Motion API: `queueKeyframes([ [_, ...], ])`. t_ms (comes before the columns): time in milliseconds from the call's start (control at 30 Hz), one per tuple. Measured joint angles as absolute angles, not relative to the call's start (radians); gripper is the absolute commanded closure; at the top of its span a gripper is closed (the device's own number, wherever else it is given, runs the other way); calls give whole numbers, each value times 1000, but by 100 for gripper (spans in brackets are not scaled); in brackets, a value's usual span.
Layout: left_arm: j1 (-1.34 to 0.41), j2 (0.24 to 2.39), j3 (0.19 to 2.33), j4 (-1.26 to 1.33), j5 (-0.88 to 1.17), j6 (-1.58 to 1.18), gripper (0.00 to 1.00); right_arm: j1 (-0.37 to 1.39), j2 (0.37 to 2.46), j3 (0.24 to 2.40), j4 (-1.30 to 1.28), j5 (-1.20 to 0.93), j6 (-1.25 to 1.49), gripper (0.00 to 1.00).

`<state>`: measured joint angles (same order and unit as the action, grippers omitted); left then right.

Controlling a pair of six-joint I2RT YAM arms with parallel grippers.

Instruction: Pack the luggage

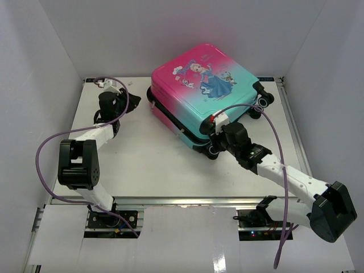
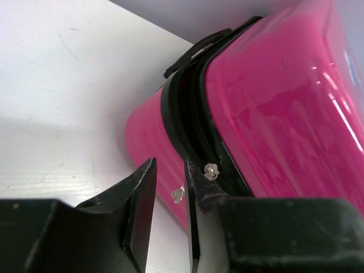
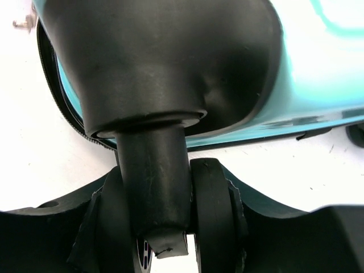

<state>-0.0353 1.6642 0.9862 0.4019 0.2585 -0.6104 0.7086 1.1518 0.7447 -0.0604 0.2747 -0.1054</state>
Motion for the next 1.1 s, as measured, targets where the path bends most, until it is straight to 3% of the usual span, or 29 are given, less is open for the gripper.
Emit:
queueKeyframes([
  [400,-41,1796,1128,393,334,-599,59,586,1035,686,-59,147,-88,63],
  [667,-63,1963,1270,308,358,-599,57,583,1031,685,-59,132,-58,57],
  [1100,-95,1962,1296,273,303,-573,55,578,1007,671,-57,128,-29,55],
])
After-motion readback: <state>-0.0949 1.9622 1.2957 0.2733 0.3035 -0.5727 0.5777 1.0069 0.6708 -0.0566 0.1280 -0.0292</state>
